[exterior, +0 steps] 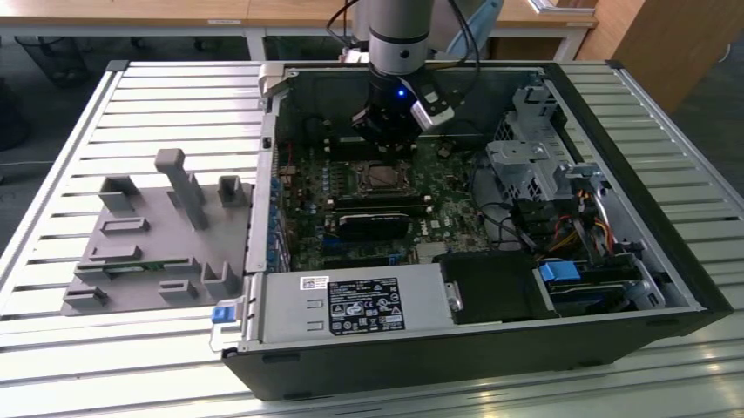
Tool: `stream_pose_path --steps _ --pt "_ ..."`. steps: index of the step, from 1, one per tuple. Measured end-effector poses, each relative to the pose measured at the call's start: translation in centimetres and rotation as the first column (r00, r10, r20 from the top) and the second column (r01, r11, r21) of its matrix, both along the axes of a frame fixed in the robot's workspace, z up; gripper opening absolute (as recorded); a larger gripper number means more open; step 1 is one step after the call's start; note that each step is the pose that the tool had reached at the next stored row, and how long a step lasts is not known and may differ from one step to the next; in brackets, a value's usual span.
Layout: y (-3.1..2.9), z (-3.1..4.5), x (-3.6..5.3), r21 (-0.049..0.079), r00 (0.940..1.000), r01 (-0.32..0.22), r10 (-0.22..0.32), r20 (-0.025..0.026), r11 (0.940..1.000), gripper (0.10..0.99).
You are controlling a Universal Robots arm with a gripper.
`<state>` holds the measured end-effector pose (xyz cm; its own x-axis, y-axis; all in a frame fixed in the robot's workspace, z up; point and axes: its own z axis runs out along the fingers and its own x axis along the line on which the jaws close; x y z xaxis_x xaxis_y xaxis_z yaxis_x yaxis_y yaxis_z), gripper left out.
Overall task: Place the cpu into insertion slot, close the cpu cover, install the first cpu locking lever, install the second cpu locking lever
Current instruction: 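Install the first cpu locking lever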
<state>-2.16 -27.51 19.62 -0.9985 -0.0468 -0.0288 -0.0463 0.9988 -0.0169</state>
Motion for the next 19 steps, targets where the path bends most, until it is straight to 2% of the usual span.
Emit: stream_pose_path --steps 12,19 --pt "0.15 0.12 0.01 0.018 1.0000 0.000 0.000 0.0008 0.9998 0.106" --pt "0.13 0.37 0.00 0.018 1.0000 0.000 0.000 0.0002 0.9998 0.106"
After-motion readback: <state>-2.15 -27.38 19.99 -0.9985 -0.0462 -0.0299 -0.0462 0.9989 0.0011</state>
